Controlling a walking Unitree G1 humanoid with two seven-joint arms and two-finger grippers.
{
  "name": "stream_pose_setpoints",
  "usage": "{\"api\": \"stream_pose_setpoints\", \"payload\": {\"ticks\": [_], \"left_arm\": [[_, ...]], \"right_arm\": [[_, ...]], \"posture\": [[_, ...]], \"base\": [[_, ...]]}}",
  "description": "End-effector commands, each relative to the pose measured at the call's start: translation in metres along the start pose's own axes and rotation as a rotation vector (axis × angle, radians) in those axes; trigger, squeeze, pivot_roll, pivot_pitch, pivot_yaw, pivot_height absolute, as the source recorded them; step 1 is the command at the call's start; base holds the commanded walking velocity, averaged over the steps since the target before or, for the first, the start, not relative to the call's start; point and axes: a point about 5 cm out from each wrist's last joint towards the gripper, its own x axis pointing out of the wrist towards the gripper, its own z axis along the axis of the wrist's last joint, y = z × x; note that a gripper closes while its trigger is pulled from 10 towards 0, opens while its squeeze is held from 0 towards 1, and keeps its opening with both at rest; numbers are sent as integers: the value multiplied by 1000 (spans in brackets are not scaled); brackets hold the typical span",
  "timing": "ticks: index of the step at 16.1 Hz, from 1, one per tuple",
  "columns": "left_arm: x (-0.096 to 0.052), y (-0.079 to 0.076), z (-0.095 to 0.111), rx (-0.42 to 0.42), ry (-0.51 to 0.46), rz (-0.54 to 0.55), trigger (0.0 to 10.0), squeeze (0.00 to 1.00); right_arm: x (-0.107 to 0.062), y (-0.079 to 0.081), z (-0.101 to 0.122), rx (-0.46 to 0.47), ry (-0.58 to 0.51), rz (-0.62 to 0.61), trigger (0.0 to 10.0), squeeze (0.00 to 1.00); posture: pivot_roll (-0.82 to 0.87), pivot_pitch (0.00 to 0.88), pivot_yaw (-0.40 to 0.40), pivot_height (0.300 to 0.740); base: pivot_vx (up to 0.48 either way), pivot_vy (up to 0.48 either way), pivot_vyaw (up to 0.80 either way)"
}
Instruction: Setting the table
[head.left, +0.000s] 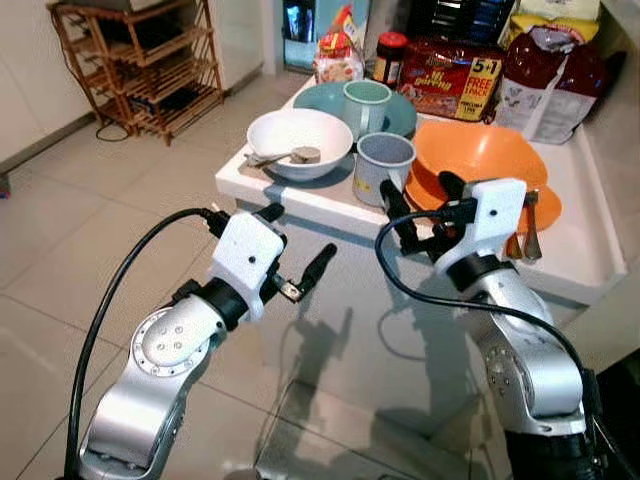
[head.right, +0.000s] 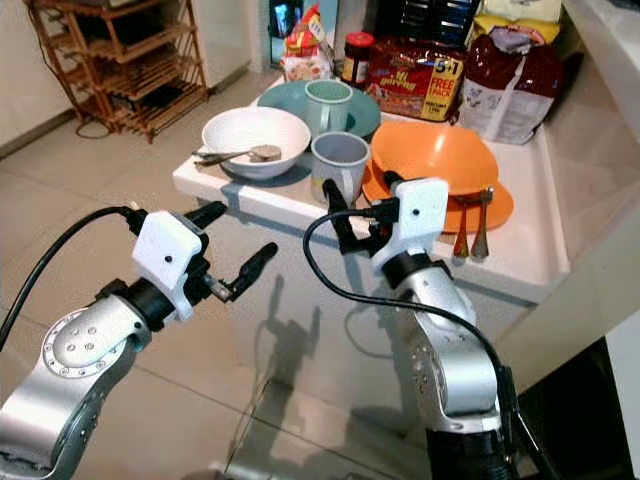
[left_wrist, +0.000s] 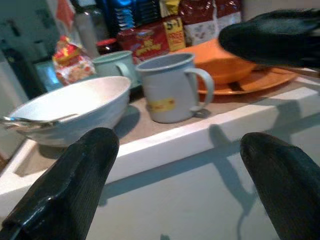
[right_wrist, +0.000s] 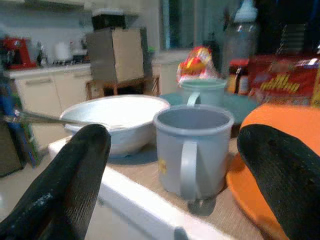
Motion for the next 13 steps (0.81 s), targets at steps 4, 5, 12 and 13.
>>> {"api": "stream_pose_setpoints", "payload": {"ticks": [4,5,12,13], "left_arm": [[0,-9,-1,-38,30,-88,10000,0],[0,-9,-2,-40,35,-93,10000,0],[-1,-14,-18,-68,94,-154,10000,0],[2,-15,-18,-68,92,-154,10000,0]], "right_arm": [[16,-1,-6,88,49,47,10000,1000],[21,-1,-7,60,61,41,10000,1000],[42,-8,-17,-86,145,-114,10000,0],[43,-10,-18,-89,149,-130,10000,0]], "posture": [[134,38,-36,740],[137,38,-38,740],[157,40,-41,740],[157,40,-41,740]], "base": [[0,0,0],[0,0,0],[0,0,0],[0,0,0]]}}
